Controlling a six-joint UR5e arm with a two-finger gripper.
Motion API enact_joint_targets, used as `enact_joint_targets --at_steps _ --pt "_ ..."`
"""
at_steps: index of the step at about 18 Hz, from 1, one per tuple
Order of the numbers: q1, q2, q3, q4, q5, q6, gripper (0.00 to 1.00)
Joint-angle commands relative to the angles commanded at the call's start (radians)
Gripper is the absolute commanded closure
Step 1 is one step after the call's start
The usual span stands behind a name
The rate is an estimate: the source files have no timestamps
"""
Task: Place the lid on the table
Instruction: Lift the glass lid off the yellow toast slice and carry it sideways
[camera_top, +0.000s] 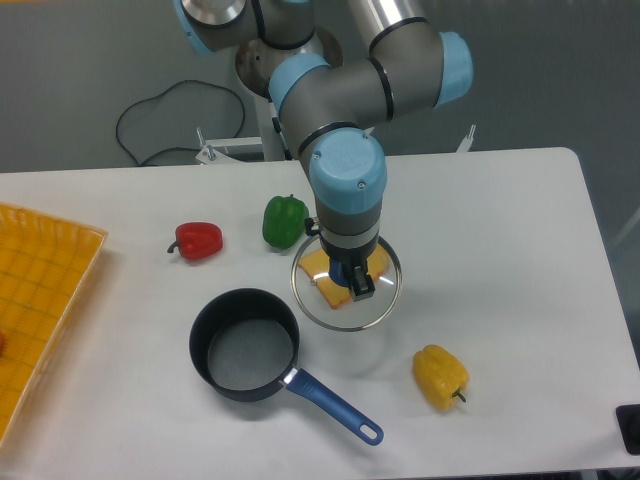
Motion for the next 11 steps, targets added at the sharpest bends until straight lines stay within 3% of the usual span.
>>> enact_joint_targets --at_steps 11 --pt "0.092 -0.003 -0.021 0.041 0.003 0.083 0.55"
